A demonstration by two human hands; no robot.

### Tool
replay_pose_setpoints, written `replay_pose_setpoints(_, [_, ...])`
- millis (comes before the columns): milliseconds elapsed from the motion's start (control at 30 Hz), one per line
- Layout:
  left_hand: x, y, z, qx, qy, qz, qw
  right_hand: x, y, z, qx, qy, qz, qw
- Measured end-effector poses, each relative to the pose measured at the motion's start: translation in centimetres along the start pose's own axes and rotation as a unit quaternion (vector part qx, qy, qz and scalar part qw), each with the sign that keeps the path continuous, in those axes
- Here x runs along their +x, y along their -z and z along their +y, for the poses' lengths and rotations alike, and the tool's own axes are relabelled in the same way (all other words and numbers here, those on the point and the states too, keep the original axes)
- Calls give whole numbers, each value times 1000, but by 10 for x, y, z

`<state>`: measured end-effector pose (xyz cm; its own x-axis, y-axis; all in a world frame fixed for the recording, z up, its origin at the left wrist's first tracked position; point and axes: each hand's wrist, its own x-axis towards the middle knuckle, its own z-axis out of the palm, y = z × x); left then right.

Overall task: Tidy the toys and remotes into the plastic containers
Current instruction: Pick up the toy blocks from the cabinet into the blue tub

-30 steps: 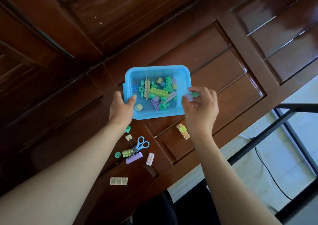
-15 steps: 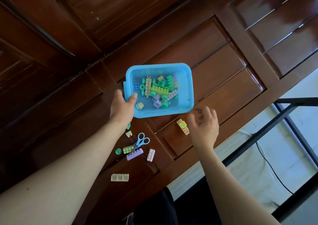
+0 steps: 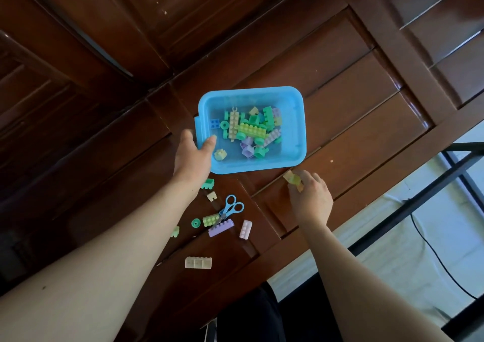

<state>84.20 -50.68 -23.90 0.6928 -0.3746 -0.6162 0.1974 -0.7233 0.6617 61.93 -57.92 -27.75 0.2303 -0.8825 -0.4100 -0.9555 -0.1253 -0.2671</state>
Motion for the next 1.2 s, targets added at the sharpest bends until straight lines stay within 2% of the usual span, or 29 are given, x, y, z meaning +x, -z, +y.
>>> replay_pose_setpoints(133, [-2, 11, -2, -31, 12, 7, 999, -6, 31, -21, 124, -66, 121, 983])
replay_pose_setpoints(200, [-5, 16, -3, -33, 10, 13, 999, -8, 52, -36, 182, -57, 188, 964])
replay_pose_setpoints(267, [-8, 25, -4, -26, 8, 25, 999, -11, 72, -56, 228, -21, 221, 948])
replay_pose_setpoints(333, [-11, 35, -4, -24, 9, 32, 999, -16, 86, -81, 243, 26, 201, 949])
replay_pose_setpoints(500, [-20, 59, -10, -35, 12, 44, 998, -31, 78, -140, 220, 151, 56, 962])
replay_pose_setpoints(667, [-27, 86, -25, -47, 25, 58, 997, -47, 57, -170, 179, 215, 14, 960])
replay_pose_setpoints(733, [-30, 98, -33, -60, 29, 62, 996, -55, 50, -175, 179, 231, 23, 956])
replay_pose_setpoints(900, [-31, 125, -55, -44, 33, 111, 992, -71, 35, -166, 238, 201, 161, 937])
replay_pose_setpoints(967, [-31, 137, -68, -48, 43, 134, 989, -79, 21, -157, 231, 184, 168, 940])
replay_pose_setpoints(1067, [-31, 151, -86, -64, 61, 157, 984, -87, -5, -139, 173, 155, 114, 966])
replay_pose_setpoints(1200, [-27, 164, -108, -101, 99, 161, 977, -83, -40, -128, 40, 160, -39, 985])
